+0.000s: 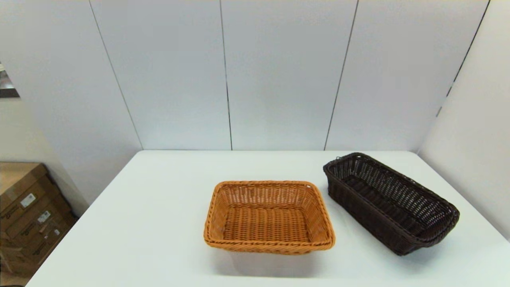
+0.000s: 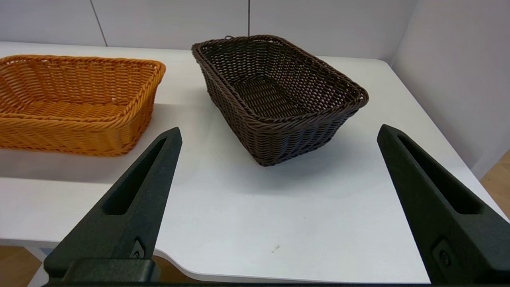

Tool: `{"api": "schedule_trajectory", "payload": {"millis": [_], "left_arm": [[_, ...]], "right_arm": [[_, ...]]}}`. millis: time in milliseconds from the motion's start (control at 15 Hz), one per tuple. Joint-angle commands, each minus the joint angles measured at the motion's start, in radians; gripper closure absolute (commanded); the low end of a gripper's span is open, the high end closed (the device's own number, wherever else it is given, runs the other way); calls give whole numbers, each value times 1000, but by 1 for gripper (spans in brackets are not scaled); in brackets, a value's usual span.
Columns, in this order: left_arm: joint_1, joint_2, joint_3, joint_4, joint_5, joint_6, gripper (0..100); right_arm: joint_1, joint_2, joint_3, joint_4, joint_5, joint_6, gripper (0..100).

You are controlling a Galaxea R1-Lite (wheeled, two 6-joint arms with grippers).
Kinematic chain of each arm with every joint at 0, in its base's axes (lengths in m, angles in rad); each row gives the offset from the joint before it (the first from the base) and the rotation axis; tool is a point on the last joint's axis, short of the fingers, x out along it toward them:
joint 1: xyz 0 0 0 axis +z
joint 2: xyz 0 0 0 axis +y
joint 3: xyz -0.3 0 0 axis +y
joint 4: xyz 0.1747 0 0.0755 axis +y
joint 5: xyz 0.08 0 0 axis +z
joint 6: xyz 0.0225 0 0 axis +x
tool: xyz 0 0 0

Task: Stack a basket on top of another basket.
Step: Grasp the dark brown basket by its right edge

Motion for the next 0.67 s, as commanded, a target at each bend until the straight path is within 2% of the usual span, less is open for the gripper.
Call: {"api": "schedule_trajectory", "payload": {"millis": [67,267,533,667], "left_arm": [[178,-171,26,30,-181,130,0],[173,-174,29,26,-190,122,0],[68,-182,52,20,-203,50,0],[52,-235,92,-8,-207,39,0]], "right_arm": [[0,0,0,0,0,-1,0],[0,0,0,0,0,-1,0],[0,0,0,0,0,-1,0],[0,0,0,0,0,-1,0]]}}
